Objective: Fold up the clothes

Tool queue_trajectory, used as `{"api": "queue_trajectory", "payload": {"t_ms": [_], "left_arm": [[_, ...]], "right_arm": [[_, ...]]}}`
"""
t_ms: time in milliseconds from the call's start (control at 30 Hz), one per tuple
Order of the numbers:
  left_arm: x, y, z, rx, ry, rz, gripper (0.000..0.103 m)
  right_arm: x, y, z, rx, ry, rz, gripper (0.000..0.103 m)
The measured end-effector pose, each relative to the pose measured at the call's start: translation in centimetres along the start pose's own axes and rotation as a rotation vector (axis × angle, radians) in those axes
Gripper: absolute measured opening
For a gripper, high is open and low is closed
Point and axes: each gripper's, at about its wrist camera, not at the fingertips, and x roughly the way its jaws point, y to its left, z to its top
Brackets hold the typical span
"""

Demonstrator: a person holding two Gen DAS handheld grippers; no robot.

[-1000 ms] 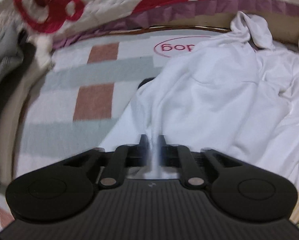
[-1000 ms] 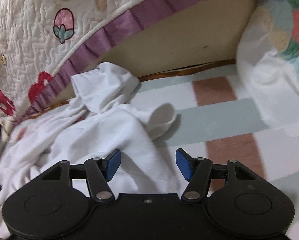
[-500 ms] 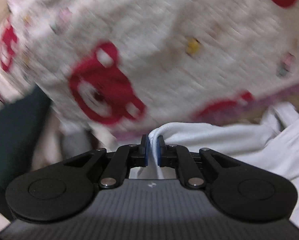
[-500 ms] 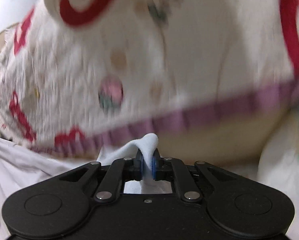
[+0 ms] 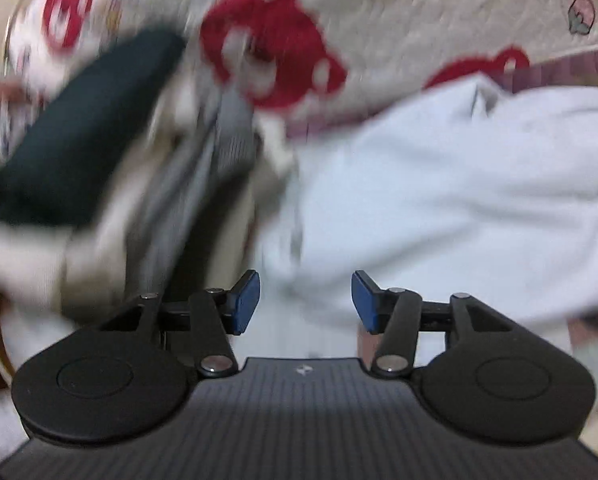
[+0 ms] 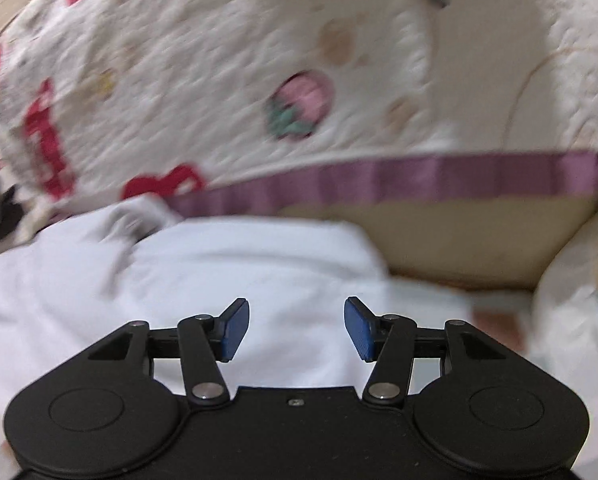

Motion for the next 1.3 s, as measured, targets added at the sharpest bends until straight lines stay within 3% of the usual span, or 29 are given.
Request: {"api": "queue_trajectory", "payload": {"t_ms": [133,233,333,467,567,667,733,833,967,1100,1300], "left_arm": [[0.5,2.5,-3.7,-0.211,0.080,-0.096,0.050],[1.0,3.1,-5.5,-0.288,0.113,-0.146,0.050],[0.9,3.6,-6.2,-0.272,0.081,-0.208,0.050],[0.8,4.0,-6.8,-0.199,0.024,-0.274,0.052],[1.6,3.3,-7.4,-0.147,0.075,-0.286,0.052],[1.0,2.6,-6.9,-0.179,0.112,-0.345,0.052],[-0.1,1.6,-6.4,-0.176,0.094,-0.334,0.052],[-1.6,-0.6,-5.5,-0.116,0.055,-0.291,0.057],[-1.3,-2.8,-5.7,-0.027,0.076,-0.285,0.059],[-0.1,-3.6,-6.3,-0.011,0.126,-0.267,0.061],[0.8,-5.1,-7.0,0.099,0.163,-0.179,0.069]], "right_arm": [[0.1,3.4,-1.5,0.023,0.025,0.050,0.059],[0.4,5.4,-3.5,0.106,0.001,0.043,0.065],[1.1,7.0,-4.6,0.080,0.010,-0.042,0.065],[0.2,7.3,-2.7,0.004,0.004,-0.098,0.065],[-2.0,7.7,-0.3,-0.011,-0.013,-0.109,0.065],[-4.8,8.3,-0.3,-0.006,-0.022,-0.062,0.067],[-6.5,8.5,-1.3,0.012,-0.003,-0.019,0.068],[-9.9,8.5,-6.0,0.103,-0.001,0.001,0.068],[-11.8,7.1,-10.2,0.187,0.065,-0.015,0.068],[-13.7,5.9,-10.9,0.131,0.090,-0.045,0.068],[-17.9,5.2,-10.8,0.188,0.051,-0.005,0.068]]}}
